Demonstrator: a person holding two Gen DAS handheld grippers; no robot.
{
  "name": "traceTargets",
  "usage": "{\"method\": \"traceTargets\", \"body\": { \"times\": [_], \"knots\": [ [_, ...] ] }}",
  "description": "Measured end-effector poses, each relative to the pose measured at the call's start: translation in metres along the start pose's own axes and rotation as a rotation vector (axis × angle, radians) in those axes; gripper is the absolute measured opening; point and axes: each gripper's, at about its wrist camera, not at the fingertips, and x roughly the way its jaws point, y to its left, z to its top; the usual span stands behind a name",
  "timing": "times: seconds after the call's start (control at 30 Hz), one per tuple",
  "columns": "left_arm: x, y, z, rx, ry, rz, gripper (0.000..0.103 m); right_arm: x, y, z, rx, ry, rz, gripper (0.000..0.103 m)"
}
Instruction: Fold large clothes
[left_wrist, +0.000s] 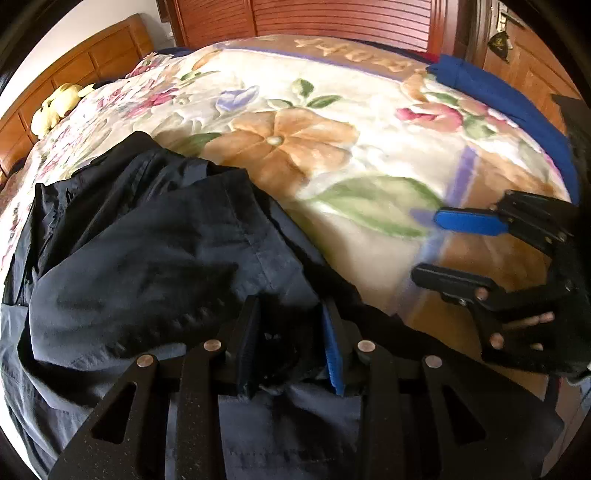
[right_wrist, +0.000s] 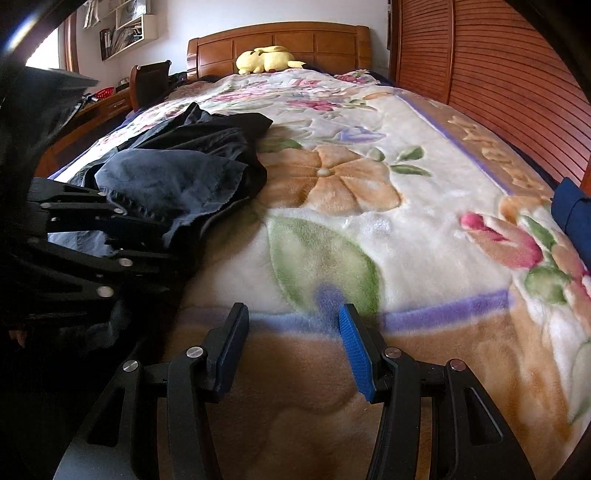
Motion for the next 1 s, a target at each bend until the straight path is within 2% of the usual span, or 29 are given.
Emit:
{"method": "traceTargets", "body": {
  "times": [0.1, 0.17, 0.23, 0.33, 0.47, 0.57, 0.73, 0.87, 1.0],
  "knots": [
    [-0.002, 0.002, 0.003, -0.005, -0.015, 0.011, 0.034, 0.001, 0.000, 0.000, -0.002, -0.002, -0.003, 0.053],
    [-0.009, 0.006, 0.003, -0.011, -0.059, 0.013, 0.032, 0.001, 0.000, 0.000, -0.003, -0.003, -0.003, 0.053],
    [-0.017, 0.010, 0.001, -0.003, -0.090, -0.001, 0.018, 0.002, 0.000, 0.000, -0.002, -0.004, -0.002, 0.053],
    [-0.033, 0.020, -0.002, 0.000, -0.130, -0.002, 0.012, 0.003, 0.000, 0.000, -0.004, -0.006, -0.004, 0.053],
    [-0.083, 0.056, -0.012, -0.068, -0.245, 0.007, 0.008, 0.005, 0.000, 0.001, -0.006, -0.003, -0.005, 0.053],
    [-0.130, 0.094, -0.032, -0.133, -0.331, 0.008, 0.008, 0.006, -0.001, 0.001, -0.007, -0.003, -0.007, 0.053],
    [-0.186, 0.143, -0.069, -0.185, -0.397, 0.064, 0.008, 0.009, -0.002, 0.003, -0.013, 0.001, -0.011, 0.053],
    [-0.217, 0.170, -0.097, -0.223, -0.428, 0.109, 0.008, 0.011, -0.003, 0.004, -0.018, 0.002, -0.013, 0.053],
    [-0.231, 0.189, -0.132, -0.265, -0.436, 0.147, 0.008, 0.012, -0.003, 0.005, -0.024, 0.005, -0.016, 0.053]
  ]
}}
